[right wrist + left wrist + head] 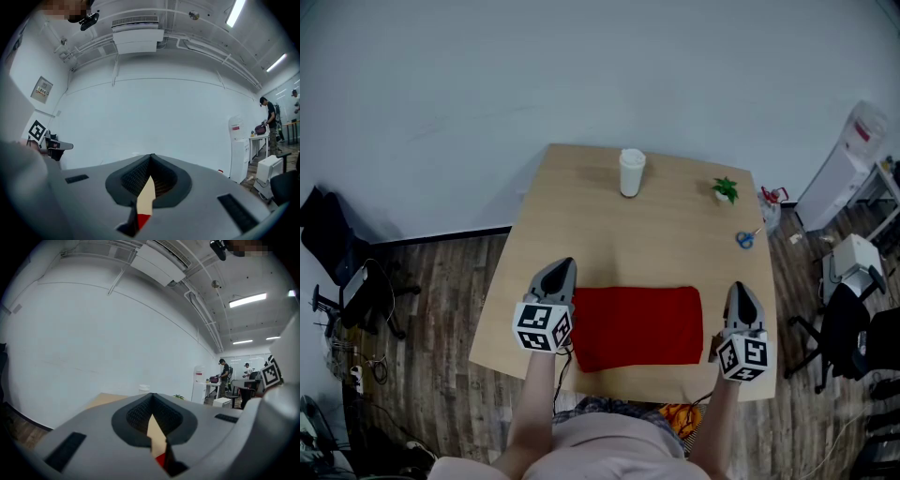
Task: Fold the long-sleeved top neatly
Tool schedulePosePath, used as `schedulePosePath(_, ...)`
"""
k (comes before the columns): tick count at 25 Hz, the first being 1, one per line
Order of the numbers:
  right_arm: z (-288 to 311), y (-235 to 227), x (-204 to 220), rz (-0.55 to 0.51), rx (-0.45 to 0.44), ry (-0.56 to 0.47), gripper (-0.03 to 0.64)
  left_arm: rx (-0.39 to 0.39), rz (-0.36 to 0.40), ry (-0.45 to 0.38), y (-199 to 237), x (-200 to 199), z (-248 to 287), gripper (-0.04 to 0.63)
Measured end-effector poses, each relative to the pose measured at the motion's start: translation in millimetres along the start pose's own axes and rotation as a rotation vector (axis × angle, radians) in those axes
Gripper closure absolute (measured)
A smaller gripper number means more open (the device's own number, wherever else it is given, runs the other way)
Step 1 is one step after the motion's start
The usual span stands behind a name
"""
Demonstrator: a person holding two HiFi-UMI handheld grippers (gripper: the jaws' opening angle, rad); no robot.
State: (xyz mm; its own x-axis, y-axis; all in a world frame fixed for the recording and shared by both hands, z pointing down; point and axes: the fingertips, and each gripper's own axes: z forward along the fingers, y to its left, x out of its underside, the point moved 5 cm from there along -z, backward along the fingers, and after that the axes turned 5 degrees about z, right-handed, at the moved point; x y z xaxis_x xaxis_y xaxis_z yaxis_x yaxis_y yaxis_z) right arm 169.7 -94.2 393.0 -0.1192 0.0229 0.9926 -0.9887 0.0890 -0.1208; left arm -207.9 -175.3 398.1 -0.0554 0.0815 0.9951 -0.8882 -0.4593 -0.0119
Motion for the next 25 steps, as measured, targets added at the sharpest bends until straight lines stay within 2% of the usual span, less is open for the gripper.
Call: schedulePosePath(25,-2.3,-1.3,2.4,-0.001,-0.007,0.003,0.611,-0.004,0.001,0.0,-6.1,1.9,-3.4,0.594)
